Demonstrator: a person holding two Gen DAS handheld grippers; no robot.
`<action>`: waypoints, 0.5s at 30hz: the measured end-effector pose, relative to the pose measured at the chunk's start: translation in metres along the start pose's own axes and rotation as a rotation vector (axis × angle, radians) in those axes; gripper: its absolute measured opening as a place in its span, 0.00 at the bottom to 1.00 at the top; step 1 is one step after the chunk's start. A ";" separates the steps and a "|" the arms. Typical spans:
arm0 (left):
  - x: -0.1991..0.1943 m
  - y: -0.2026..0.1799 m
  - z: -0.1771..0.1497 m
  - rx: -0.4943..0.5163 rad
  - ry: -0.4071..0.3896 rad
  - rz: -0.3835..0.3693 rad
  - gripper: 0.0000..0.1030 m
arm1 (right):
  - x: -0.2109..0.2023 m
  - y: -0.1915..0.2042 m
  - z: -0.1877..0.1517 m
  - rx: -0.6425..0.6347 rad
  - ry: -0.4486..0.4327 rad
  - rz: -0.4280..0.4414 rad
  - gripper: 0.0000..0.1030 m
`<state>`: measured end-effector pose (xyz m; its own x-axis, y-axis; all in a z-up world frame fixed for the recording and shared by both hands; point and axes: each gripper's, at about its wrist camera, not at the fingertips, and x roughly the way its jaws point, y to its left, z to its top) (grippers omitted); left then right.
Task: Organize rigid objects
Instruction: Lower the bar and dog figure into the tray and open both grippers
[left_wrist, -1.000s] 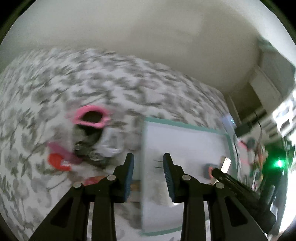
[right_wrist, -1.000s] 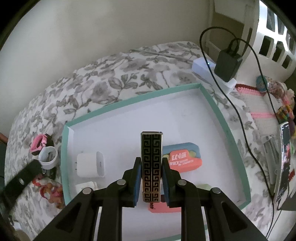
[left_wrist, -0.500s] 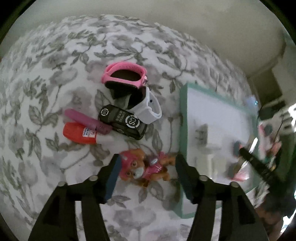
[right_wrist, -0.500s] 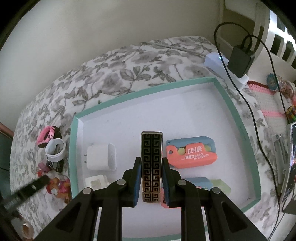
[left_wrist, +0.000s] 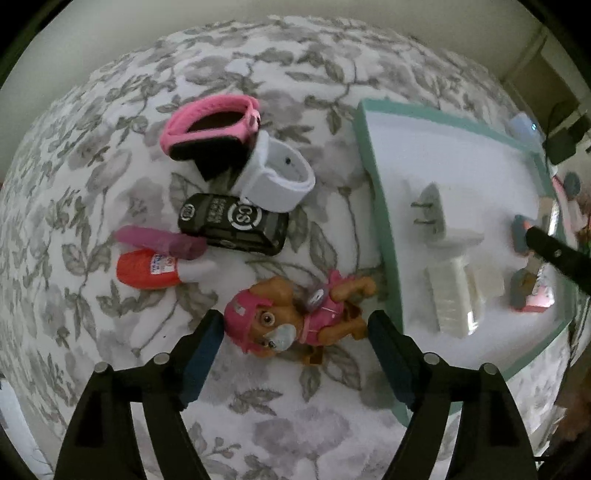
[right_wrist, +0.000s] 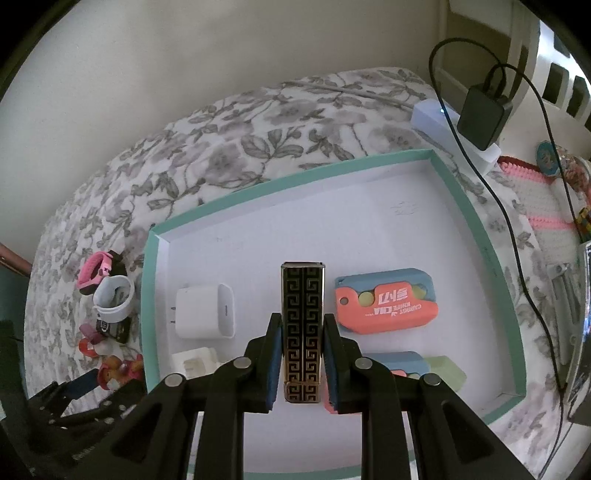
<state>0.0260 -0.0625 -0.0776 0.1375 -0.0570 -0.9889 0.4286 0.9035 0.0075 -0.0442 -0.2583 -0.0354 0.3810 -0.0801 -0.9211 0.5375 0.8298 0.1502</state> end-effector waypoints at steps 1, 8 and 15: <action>0.005 -0.001 0.001 0.002 0.009 0.001 0.78 | 0.000 0.000 0.000 0.001 0.000 0.001 0.21; 0.008 0.013 -0.002 -0.052 -0.001 -0.047 0.76 | 0.001 0.000 0.000 0.005 0.004 0.003 0.21; -0.012 0.026 -0.005 -0.091 -0.051 -0.061 0.76 | 0.006 -0.002 -0.001 0.012 0.025 -0.001 0.21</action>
<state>0.0309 -0.0361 -0.0660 0.1597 -0.1329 -0.9782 0.3551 0.9323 -0.0687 -0.0438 -0.2598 -0.0412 0.3617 -0.0664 -0.9299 0.5464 0.8233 0.1537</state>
